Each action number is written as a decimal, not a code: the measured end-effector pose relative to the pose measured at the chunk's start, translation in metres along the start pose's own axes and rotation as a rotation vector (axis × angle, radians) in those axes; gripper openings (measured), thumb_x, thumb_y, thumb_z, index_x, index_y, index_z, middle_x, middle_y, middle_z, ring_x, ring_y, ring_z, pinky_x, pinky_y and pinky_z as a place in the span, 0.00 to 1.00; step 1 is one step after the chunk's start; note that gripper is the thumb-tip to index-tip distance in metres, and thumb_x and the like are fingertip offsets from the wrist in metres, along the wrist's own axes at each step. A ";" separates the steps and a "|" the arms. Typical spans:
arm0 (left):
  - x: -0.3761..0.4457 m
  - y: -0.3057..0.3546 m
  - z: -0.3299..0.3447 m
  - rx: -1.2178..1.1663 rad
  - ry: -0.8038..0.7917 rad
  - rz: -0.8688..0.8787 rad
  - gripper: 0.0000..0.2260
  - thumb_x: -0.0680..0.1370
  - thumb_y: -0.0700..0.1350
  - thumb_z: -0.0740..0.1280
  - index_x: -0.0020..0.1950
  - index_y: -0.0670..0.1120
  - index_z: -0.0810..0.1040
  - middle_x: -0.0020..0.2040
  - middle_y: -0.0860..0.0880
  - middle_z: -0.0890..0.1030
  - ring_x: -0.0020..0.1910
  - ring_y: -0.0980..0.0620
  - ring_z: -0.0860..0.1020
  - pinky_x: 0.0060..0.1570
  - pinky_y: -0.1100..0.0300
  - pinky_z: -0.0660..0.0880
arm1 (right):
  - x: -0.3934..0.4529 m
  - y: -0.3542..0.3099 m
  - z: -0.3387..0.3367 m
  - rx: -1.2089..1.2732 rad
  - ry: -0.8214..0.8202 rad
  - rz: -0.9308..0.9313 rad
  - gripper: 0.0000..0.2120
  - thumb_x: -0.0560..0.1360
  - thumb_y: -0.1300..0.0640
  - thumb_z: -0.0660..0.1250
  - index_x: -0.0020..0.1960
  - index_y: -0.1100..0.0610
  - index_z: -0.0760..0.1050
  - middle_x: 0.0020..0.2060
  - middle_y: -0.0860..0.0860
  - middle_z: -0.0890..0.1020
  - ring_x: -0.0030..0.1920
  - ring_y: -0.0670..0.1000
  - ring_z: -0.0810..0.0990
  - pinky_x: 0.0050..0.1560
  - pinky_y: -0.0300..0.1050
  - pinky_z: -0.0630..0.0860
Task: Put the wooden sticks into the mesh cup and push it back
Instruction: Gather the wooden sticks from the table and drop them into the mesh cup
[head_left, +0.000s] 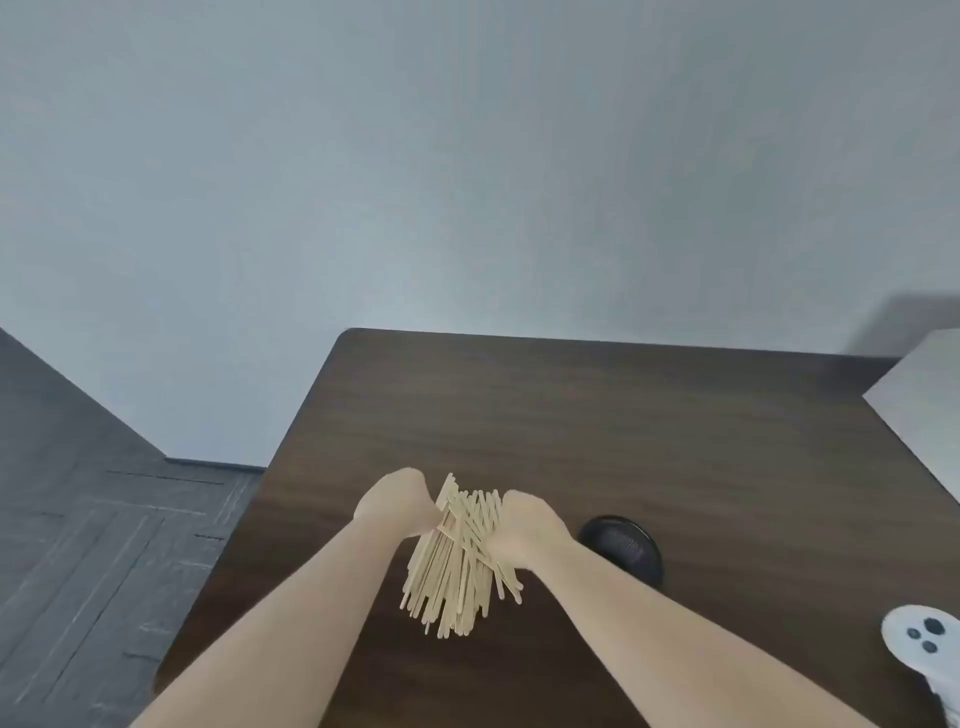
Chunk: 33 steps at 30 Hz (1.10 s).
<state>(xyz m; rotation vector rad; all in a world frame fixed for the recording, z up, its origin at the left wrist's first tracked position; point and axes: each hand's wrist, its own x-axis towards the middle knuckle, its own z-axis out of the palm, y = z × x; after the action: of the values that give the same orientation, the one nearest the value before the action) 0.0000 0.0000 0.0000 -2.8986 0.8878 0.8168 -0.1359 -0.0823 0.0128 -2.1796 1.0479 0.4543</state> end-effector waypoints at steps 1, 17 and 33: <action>0.004 -0.004 0.008 0.007 -0.003 0.005 0.12 0.70 0.42 0.63 0.29 0.46 0.63 0.27 0.51 0.65 0.26 0.52 0.64 0.28 0.61 0.63 | 0.006 0.002 0.010 -0.008 0.000 0.004 0.06 0.74 0.62 0.63 0.51 0.58 0.73 0.41 0.51 0.76 0.44 0.54 0.76 0.41 0.44 0.73; 0.062 -0.033 0.057 -0.142 0.262 -0.055 0.10 0.74 0.49 0.63 0.47 0.43 0.77 0.42 0.48 0.78 0.41 0.48 0.75 0.42 0.57 0.73 | 0.063 0.018 0.069 0.039 0.069 0.041 0.16 0.70 0.55 0.65 0.57 0.59 0.73 0.55 0.56 0.78 0.55 0.57 0.78 0.52 0.50 0.78; 0.015 -0.031 0.083 -0.174 0.235 0.114 0.18 0.70 0.54 0.73 0.50 0.40 0.78 0.41 0.45 0.80 0.42 0.47 0.78 0.42 0.60 0.76 | 0.023 0.029 0.078 0.004 0.183 -0.170 0.11 0.76 0.64 0.65 0.57 0.65 0.73 0.39 0.55 0.75 0.49 0.56 0.73 0.61 0.50 0.75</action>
<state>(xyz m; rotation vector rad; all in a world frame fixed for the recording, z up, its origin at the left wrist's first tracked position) -0.0129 0.0306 -0.0837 -3.1714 1.0582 0.5937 -0.1461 -0.0543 -0.0681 -2.3164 0.9459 0.1778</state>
